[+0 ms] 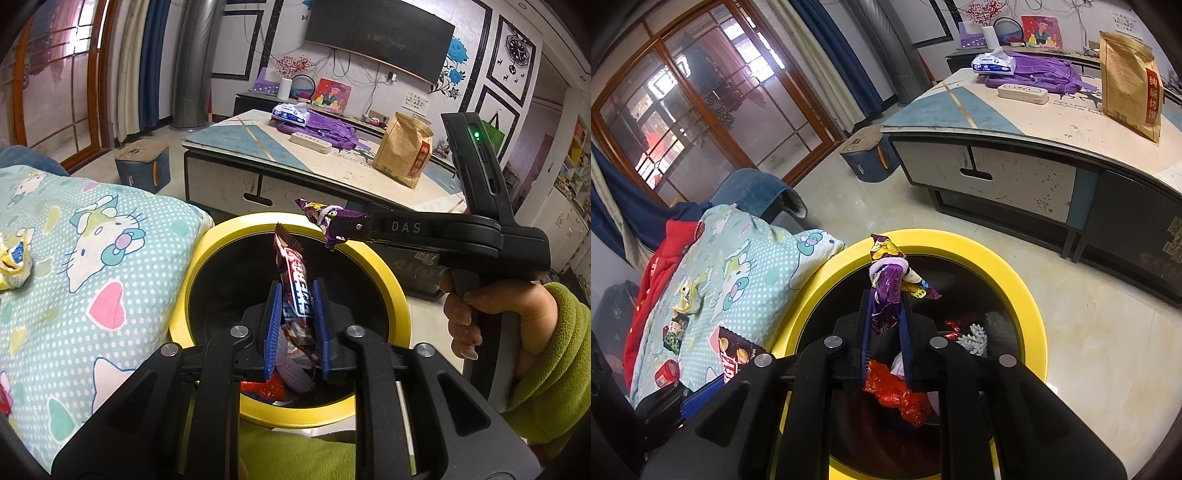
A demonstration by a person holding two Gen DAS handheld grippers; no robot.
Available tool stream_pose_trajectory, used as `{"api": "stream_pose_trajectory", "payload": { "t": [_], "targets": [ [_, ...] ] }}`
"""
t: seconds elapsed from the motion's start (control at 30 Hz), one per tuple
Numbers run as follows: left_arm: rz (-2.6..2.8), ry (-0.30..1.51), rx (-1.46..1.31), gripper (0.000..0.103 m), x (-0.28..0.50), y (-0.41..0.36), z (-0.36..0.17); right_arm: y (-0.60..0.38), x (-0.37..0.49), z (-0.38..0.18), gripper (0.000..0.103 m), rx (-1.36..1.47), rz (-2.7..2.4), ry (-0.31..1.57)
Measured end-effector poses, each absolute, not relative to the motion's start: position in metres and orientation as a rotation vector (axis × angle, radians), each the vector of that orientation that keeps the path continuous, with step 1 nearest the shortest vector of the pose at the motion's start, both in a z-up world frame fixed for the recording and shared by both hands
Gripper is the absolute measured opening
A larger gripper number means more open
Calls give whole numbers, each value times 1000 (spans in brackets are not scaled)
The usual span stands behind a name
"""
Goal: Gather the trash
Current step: 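Open both tools to drop the chocolate bar and purple wrapper into the bin, then move both open tools back over the wrappers on the bed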
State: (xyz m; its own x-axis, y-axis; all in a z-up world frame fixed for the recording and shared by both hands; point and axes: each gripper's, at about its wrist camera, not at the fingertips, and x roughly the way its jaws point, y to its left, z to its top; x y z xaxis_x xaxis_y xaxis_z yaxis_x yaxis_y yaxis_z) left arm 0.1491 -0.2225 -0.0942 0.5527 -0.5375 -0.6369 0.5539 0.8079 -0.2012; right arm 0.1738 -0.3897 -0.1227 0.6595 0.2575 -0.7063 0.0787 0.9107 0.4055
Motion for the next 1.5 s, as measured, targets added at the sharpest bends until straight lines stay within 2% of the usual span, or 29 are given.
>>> {"api": "stream_pose_trajectory", "payload": {
  "t": [0.13,0.2,0.27,0.33,0.43,0.67,1.03,1.5],
  "targets": [
    [-630,738,36,29,148,-222,-93,-390,174,-122,27,429,99,849],
    [-629,742,24,46,148,-220,-93,-390,173,-122,37,431,95,844],
    [-624,737,11,56,147,-216,-93,-390,172,-121,38,431,94,840],
    [-615,730,0,76,147,-212,-91,-391,172,-120,44,435,95,836],
    [-606,718,-34,91,149,-203,-88,-390,171,-119,48,433,98,833],
    [-533,700,-61,92,151,-184,-81,-385,169,-111,58,424,109,804],
    [-415,655,-64,92,146,-153,-68,-368,159,-91,64,403,169,714],
    [-280,591,-106,92,135,-107,-52,-315,148,-74,66,302,291,689]
  ]
}}
